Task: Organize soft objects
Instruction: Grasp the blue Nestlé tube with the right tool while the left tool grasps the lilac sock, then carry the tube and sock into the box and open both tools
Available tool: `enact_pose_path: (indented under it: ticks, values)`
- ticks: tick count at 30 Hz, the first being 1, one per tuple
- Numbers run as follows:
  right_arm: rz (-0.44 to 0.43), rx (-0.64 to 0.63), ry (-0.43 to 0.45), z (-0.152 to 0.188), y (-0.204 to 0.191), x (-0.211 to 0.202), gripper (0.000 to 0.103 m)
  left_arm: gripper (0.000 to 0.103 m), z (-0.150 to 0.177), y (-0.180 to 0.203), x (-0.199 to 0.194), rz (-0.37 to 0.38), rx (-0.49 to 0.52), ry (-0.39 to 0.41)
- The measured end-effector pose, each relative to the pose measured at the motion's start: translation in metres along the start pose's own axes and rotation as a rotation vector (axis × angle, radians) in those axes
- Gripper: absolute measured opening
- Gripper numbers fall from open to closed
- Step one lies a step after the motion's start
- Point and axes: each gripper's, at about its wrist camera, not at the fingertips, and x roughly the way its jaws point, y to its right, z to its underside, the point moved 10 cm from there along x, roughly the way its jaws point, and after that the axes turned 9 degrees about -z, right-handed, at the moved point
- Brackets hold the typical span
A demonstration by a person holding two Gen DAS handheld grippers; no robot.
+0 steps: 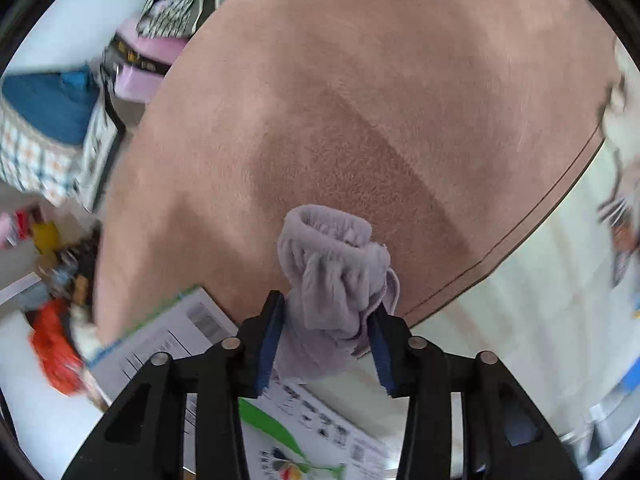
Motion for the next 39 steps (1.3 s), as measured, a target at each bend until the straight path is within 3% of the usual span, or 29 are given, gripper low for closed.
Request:
enact_pose_path:
  ticks: [2,3,11,15,23,27,31,35,39]
  values:
    - [0.012,-0.019,0.028,0.0,-0.004,-0.003,0.026,0.036,0.002,-0.002,-0.005,0.07,-0.064,-0.003]
    - [0.015,-0.024,0.03,0.001,-0.007,-0.005,0.019,0.035,0.004,-0.003,-0.008,0.1,-0.093,-0.001]
    - [-0.044,-0.122,0.086,0.028,-0.06,-0.032,0.015,0.033,0.031,-0.024,-0.043,0.222,-0.239,0.078]
    - [-0.121,-0.226,0.136,0.055,-0.116,-0.07,0.015,0.033,0.056,-0.047,-0.081,0.277,-0.31,0.161]
    - [-0.241,-0.467,0.18,0.13,-0.248,-0.133,0.015,0.033,0.155,-0.103,-0.142,0.434,-0.503,0.307]
    - [-0.258,-0.595,0.159,0.181,-0.308,-0.142,0.015,0.033,0.203,-0.146,-0.131,0.429,-0.611,0.317]
    - [-0.252,-0.674,0.121,0.219,-0.349,-0.126,0.015,0.033,0.248,-0.197,-0.09,0.404,-0.723,0.264]
    - [-0.211,-0.72,0.092,0.241,-0.385,-0.101,0.015,0.033,0.29,-0.24,-0.037,0.364,-0.813,0.169]
    - [-0.143,-0.743,0.084,0.246,-0.407,-0.068,0.015,0.033,0.319,-0.257,0.016,0.34,-0.856,0.04]
